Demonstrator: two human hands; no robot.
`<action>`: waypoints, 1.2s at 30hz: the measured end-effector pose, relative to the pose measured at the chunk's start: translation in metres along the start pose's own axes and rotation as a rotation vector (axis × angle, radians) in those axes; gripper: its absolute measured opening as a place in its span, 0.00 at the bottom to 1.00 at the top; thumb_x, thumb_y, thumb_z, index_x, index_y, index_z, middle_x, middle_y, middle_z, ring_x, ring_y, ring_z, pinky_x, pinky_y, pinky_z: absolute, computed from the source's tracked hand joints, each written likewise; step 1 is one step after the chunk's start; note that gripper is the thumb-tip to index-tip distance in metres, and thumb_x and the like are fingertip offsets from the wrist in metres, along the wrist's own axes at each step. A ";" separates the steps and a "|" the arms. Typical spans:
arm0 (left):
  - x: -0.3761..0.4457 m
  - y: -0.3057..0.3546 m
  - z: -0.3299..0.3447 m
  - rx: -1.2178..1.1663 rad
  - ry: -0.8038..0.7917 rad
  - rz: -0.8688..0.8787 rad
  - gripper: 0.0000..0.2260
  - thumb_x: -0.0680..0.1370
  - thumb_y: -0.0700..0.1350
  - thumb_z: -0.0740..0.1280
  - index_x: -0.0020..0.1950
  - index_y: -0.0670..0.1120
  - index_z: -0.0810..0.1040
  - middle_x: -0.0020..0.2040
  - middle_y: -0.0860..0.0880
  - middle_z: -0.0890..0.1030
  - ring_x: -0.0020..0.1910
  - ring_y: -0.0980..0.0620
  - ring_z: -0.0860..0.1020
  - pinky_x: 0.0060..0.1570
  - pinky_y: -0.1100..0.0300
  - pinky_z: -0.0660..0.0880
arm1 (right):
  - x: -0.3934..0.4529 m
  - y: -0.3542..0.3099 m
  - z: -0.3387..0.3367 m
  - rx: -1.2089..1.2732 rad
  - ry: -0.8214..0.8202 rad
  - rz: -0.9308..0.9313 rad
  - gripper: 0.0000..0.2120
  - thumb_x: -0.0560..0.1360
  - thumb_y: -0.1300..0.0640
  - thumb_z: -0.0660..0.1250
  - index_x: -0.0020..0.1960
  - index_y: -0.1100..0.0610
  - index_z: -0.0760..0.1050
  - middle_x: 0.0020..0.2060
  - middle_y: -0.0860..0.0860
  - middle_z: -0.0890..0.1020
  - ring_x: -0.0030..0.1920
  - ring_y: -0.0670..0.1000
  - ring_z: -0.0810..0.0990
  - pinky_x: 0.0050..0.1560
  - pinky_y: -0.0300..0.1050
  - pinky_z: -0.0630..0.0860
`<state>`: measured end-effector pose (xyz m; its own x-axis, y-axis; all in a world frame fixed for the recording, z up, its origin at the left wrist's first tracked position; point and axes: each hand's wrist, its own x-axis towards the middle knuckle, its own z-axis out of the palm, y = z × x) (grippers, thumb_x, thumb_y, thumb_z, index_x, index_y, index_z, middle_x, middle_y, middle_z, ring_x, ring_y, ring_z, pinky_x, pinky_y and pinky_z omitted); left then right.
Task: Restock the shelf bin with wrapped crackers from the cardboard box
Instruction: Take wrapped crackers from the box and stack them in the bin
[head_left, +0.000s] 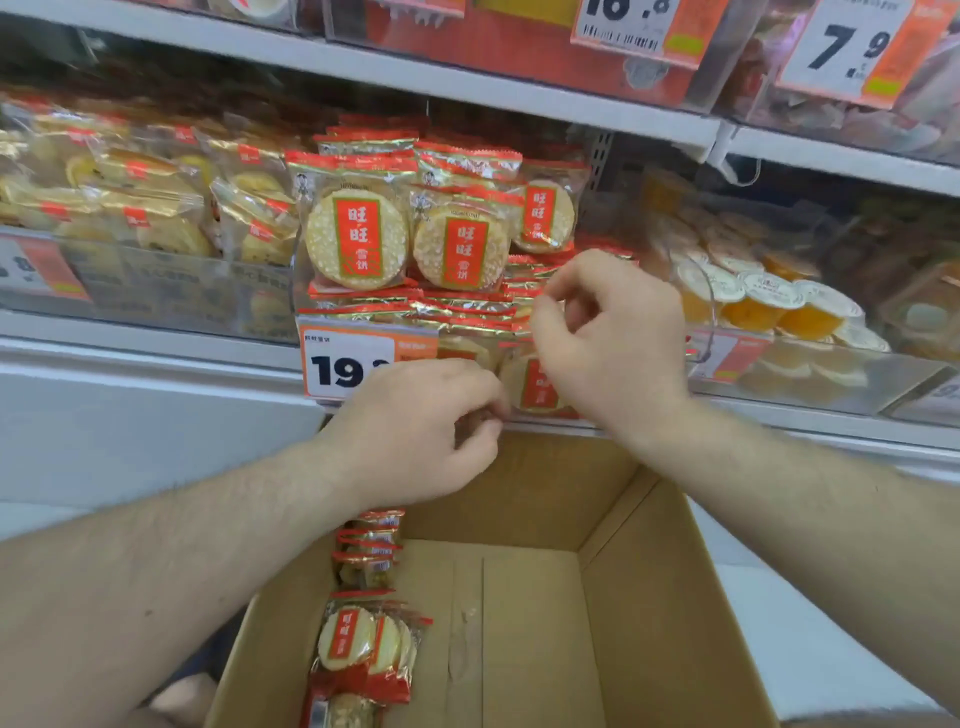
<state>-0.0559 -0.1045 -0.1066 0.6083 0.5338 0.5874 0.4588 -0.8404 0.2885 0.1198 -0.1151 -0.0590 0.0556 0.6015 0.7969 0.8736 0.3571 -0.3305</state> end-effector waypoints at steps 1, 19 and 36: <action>-0.006 -0.002 0.003 -0.008 -0.082 0.015 0.09 0.72 0.49 0.61 0.43 0.48 0.80 0.37 0.54 0.79 0.37 0.52 0.78 0.35 0.56 0.77 | -0.024 -0.007 0.003 0.062 -0.043 -0.071 0.05 0.68 0.56 0.65 0.36 0.55 0.76 0.27 0.44 0.71 0.31 0.48 0.73 0.33 0.45 0.72; -0.061 -0.055 0.033 0.035 -1.065 -0.621 0.17 0.79 0.50 0.64 0.68 0.52 0.73 0.63 0.54 0.76 0.58 0.54 0.74 0.58 0.60 0.73 | -0.287 0.002 0.216 0.023 -1.350 1.028 0.09 0.75 0.54 0.66 0.51 0.58 0.79 0.51 0.54 0.84 0.51 0.54 0.83 0.43 0.42 0.77; -0.076 -0.066 0.047 -0.070 -0.925 -0.943 0.31 0.78 0.54 0.66 0.77 0.52 0.56 0.62 0.48 0.76 0.51 0.51 0.78 0.47 0.57 0.77 | -0.263 0.061 0.176 1.087 -0.960 1.746 0.06 0.79 0.62 0.61 0.47 0.56 0.76 0.32 0.48 0.77 0.26 0.43 0.70 0.27 0.36 0.63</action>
<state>-0.1021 -0.0851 -0.2058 0.3043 0.7557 -0.5799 0.9295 -0.1024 0.3543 0.0735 -0.1257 -0.3774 -0.2400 0.5954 -0.7668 -0.2754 -0.7992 -0.5343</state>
